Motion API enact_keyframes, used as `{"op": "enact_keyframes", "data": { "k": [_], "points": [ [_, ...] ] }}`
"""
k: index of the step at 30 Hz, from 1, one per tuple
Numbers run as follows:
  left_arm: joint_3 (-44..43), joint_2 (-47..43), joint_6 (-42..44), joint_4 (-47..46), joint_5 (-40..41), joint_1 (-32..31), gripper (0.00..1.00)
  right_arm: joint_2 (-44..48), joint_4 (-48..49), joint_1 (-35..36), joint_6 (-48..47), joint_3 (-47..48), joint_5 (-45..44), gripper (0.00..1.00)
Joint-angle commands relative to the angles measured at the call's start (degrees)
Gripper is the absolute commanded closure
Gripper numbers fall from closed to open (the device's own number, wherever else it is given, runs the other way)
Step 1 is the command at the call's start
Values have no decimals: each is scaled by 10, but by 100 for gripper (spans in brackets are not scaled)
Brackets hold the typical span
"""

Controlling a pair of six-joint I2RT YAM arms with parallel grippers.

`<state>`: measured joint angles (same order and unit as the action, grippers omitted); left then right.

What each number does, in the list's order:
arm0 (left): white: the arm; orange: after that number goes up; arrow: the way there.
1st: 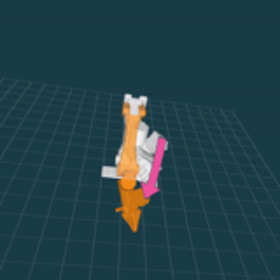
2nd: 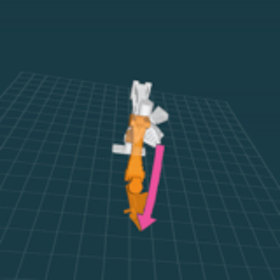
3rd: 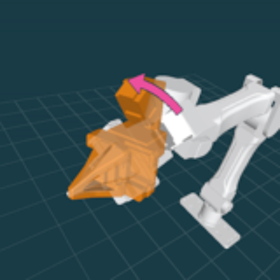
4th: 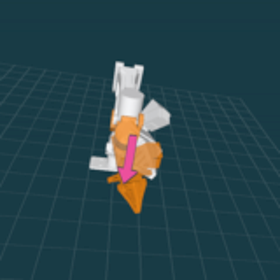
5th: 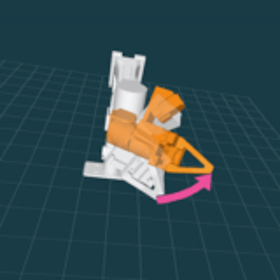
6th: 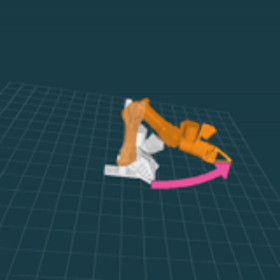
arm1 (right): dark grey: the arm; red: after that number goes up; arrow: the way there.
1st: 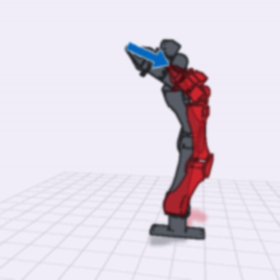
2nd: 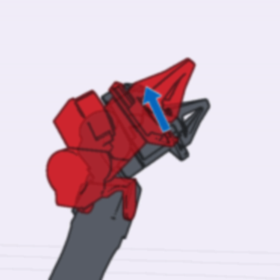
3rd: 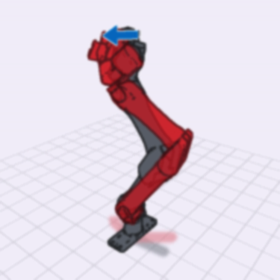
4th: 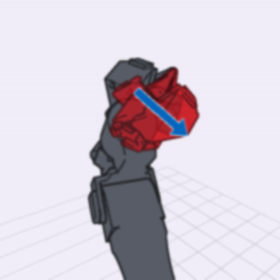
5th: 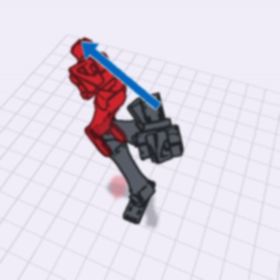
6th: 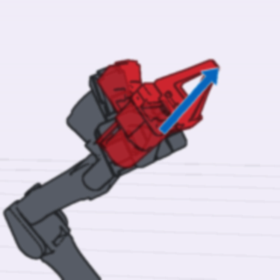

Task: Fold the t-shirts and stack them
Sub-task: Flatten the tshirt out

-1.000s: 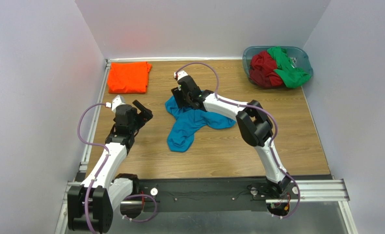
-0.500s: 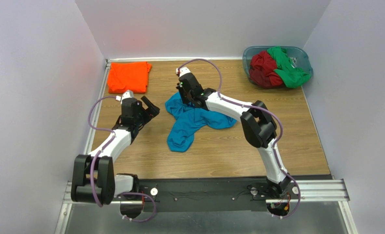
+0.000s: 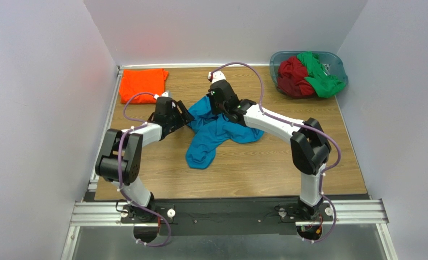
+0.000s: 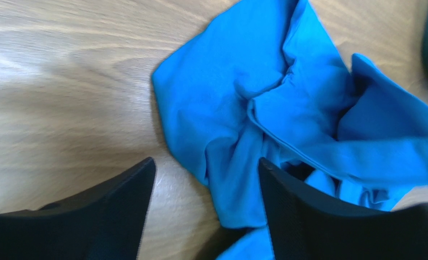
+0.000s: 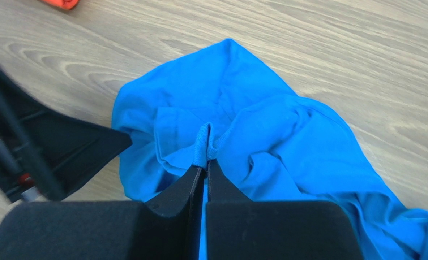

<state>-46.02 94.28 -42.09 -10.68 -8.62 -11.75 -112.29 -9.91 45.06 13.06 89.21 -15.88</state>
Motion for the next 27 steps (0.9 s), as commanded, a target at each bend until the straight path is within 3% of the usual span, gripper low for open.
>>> {"op": "enact_keyframes", "data": {
  "k": [1, 12, 15, 16, 17, 21, 27],
  "points": [
    [-18, 34, 5, -7, -17, -10, 28, 38, -1, 0, 14, -37, -44, 89],
    [-56, 88, 10, 4, 48, -24, 51, 127, -1, 0, 34, -112, -76, 91],
    [-86, 106, 13, 7, 57, -24, 72, 150, -1, 0, 35, -128, -100, 91],
    [-97, 113, 17, 24, 62, -24, 94, 165, -1, 0, 36, -133, -107, 91],
    [-114, 113, 18, 32, 75, -24, 100, 174, -2, -1, 34, -141, -128, 91],
    [-116, 51, 23, 42, 119, -24, 100, 216, -1, -8, 22, -149, -183, 97],
    [-104, -141, 39, 70, 194, -25, 100, 303, -2, -21, -28, -124, -242, 97]
  ]
}}
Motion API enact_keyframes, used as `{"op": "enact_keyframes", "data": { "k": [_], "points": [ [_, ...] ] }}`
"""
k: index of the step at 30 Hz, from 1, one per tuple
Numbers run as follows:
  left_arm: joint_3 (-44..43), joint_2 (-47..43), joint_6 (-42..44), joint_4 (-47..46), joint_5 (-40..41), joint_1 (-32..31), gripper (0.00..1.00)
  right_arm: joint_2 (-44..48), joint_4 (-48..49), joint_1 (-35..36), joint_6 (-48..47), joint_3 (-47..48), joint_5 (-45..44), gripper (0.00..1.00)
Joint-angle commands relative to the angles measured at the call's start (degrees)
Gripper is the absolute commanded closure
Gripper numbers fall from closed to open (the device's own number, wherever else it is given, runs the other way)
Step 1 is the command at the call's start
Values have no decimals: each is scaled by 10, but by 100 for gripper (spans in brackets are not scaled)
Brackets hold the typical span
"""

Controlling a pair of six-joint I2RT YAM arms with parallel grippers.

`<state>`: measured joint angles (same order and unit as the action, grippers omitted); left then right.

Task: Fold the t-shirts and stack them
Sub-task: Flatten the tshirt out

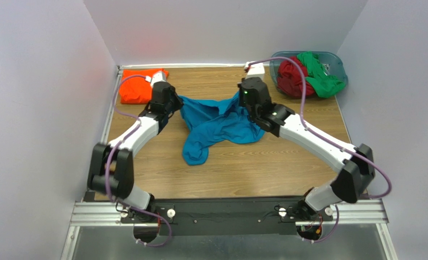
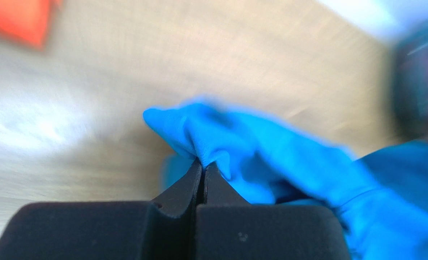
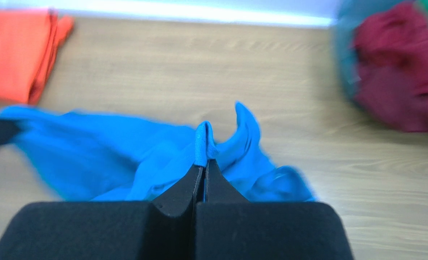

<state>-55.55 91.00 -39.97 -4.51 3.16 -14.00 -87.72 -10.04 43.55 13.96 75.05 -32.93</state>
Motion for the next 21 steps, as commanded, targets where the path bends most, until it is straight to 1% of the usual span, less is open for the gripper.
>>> {"op": "enact_keyframes", "data": {
  "k": [1, 3, 4, 6, 7, 9, 10, 12, 13, 14, 16, 17, 19, 20, 21],
  "points": [
    [-12, -156, 14, 16, 84, -2, 100, 71, -1, -7, -43, 20, -90, 97],
    [-19, -202, 9, 28, 92, -2, 100, 118, -1, -7, -49, 32, -98, 98],
    [-23, -248, 8, 35, 92, -3, 100, 133, -1, -7, -53, 37, -102, 99],
    [-28, -295, 4, 43, 100, -5, 100, 172, 0, -7, -61, 55, -96, 99],
    [-29, -342, 2, 44, 104, -5, 100, 183, -1, -7, -66, 62, -87, 99],
    [-31, -389, -2, 44, 113, -5, 100, 205, 0, -7, -76, 77, -72, 99],
    [-35, -435, -2, 44, 117, -5, 100, 223, -1, -7, -81, 92, -51, 99],
    [-43, -477, -1, 44, 121, -5, 100, 243, -1, -7, -82, 105, -21, 99],
    [-48, -517, 2, 44, 120, -5, 100, 262, -1, -7, -82, 111, -6, 99],
    [-61, -533, 4, 44, 120, -5, 100, 272, -2, -7, -77, 122, 26, 99],
    [-77, -578, 6, 44, 118, -5, 100, 289, -6, -7, -70, 139, 62, 99],
    [-94, -591, 5, 44, 114, -5, 100, 303, -10, -7, -62, 161, 102, 99],
    [-112, -619, 7, 44, 106, -5, 100, 316, -16, -7, -47, 185, 150, 99],
    [-133, -625, 7, 44, 86, -5, 100, 321, -24, -7, -44, 201, 189, 99],
    [-145, -630, 9, 44, 75, -5, 100, 321, -30, -7, -39, 232, 209, 99]
  ]
}}
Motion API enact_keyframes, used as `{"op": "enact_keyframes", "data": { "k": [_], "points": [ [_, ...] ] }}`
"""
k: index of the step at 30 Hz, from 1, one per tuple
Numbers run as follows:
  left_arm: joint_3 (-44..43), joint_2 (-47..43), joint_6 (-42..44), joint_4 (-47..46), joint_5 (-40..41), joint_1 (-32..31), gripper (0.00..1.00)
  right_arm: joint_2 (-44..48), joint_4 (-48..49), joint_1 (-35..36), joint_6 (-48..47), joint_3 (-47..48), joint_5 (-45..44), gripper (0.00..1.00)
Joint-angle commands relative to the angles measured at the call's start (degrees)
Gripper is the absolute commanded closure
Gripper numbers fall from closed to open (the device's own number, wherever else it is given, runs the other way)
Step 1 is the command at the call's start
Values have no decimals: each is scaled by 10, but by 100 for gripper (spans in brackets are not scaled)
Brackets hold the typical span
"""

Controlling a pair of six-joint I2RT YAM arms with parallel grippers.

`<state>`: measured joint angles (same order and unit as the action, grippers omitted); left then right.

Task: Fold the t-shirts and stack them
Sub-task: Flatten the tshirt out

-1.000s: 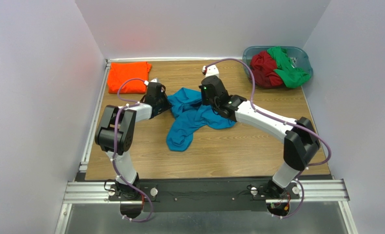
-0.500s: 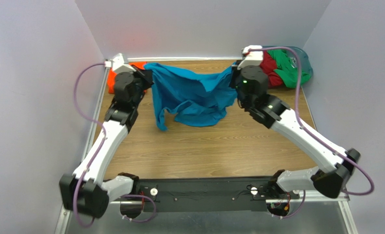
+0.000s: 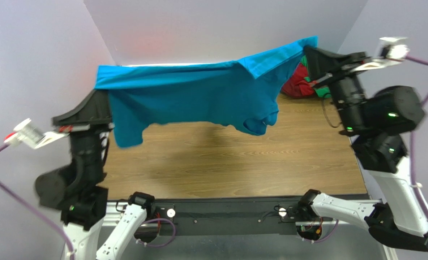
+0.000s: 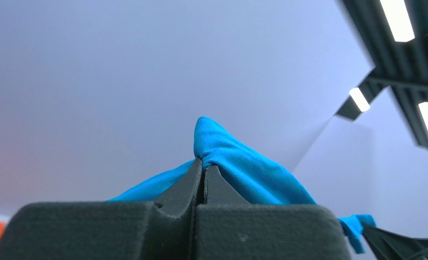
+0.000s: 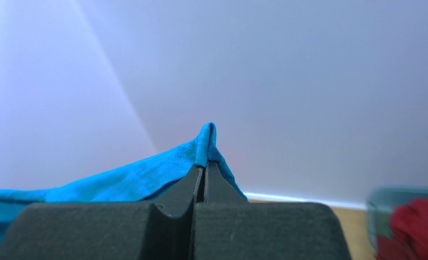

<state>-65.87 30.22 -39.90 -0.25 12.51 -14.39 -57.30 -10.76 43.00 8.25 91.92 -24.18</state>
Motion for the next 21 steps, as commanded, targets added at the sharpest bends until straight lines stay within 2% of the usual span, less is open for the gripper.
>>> {"op": "enact_keyframes", "data": {
  "k": [1, 4, 9, 12, 13, 16, 17, 20, 21],
  "points": [
    [-51, -26, 9, 2, -31, -1, 100, 18, -29, -1, 18, 83, 137, 99],
    [-90, -38, 3, 2, -85, -1, 100, 11, -62, -1, 23, 141, 189, 99],
    [-104, -39, -11, 2, -114, 2, 100, 1, -75, -1, 3, 188, 182, 99],
    [-92, -22, -20, 2, -122, 6, 100, -17, -75, -1, -26, 193, 102, 99],
    [-92, -17, -19, 2, -122, 6, 100, -23, -75, -1, -26, 193, 101, 99],
    [-59, 8, -20, 2, -116, 7, 100, -48, -74, -1, -58, 172, -22, 99],
    [-30, 15, -25, 14, -102, 7, 100, -72, -73, -1, -75, 152, -93, 99],
    [40, 61, -26, 17, -58, 7, 100, -142, -52, -2, -117, 115, -211, 99],
    [58, 78, -28, 19, -44, 7, 100, -161, -49, -19, -124, 88, -217, 99]
  ]
}}
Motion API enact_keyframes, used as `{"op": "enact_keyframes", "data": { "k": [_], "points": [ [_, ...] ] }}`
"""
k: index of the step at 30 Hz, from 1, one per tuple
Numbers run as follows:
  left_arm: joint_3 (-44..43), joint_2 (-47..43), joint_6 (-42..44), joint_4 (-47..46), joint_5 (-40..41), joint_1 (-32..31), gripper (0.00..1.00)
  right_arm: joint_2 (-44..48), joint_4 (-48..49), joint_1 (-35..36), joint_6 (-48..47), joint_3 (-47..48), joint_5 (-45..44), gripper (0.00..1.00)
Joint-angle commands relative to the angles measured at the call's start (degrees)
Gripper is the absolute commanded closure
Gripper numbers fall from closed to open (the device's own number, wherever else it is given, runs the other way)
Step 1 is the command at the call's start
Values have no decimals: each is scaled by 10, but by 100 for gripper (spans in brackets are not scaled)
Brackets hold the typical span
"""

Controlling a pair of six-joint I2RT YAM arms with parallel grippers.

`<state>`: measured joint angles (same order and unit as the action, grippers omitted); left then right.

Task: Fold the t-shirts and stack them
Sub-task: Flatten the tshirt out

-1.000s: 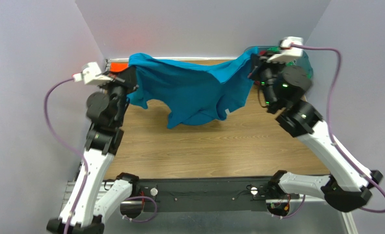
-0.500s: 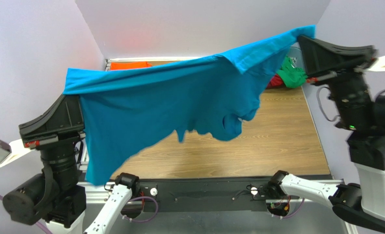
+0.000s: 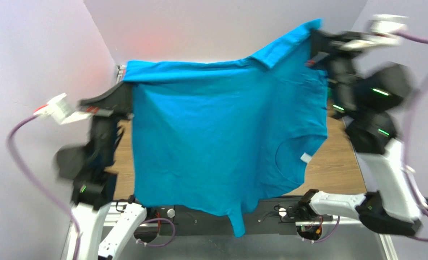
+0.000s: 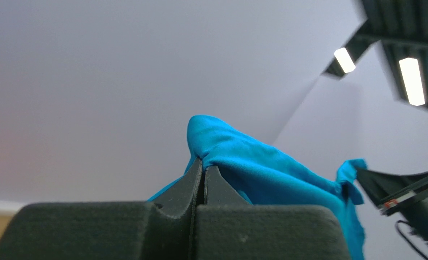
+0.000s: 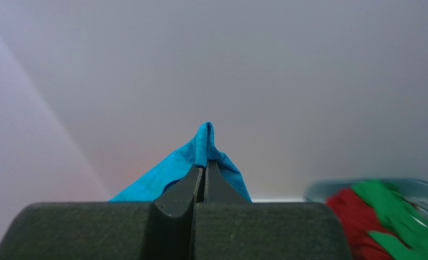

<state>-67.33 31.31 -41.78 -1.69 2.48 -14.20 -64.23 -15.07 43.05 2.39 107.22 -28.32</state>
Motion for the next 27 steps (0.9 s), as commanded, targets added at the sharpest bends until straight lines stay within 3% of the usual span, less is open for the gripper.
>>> {"op": "enact_keyframes", "data": {
  "k": [1, 2, 3, 4, 6, 8, 9, 10, 13, 14, 15, 16, 22, 27],
  "points": [
    [92, 87, -14, 35, 68, 5, 100, -109, -4, -36, -61, -81, -170, 99],
    [127, 136, -8, 28, 87, 5, 100, -150, -4, -58, -35, -95, -123, 99],
    [140, 165, -4, 21, 94, 6, 93, -171, -3, -84, -25, -109, -88, 99],
    [147, 232, 1, 21, 103, 7, 71, -198, -1, -129, 7, -133, -56, 99],
    [146, 305, 9, 31, 128, 13, 44, -287, 10, -166, 10, -148, 19, 99],
    [118, 404, 14, 45, 134, 18, 21, -348, 13, -176, 12, -138, 38, 99],
    [105, 434, 15, 56, 136, 22, 17, -384, 12, -178, 11, -130, 37, 99],
    [92, 457, 16, 77, 139, 22, 15, -440, 11, -182, 12, -120, 27, 98],
    [64, 513, 24, 94, 136, 25, 8, -498, 11, -188, 21, -85, -10, 54],
    [68, 512, 24, 93, 135, 25, 8, -515, 11, -188, 24, -83, -11, 25],
    [73, 509, 25, 90, 137, 25, 7, -517, 10, -189, 26, -84, -9, 9],
    [79, 503, 25, 89, 139, 25, 5, -515, 10, -189, 31, -90, -4, 0],
    [148, 417, 16, 98, 151, 26, 4, -417, 10, -188, 105, -215, 81, 0],
    [207, 351, 0, 122, 158, 26, 4, -269, 11, -185, 206, -370, 236, 0]
  ]
}}
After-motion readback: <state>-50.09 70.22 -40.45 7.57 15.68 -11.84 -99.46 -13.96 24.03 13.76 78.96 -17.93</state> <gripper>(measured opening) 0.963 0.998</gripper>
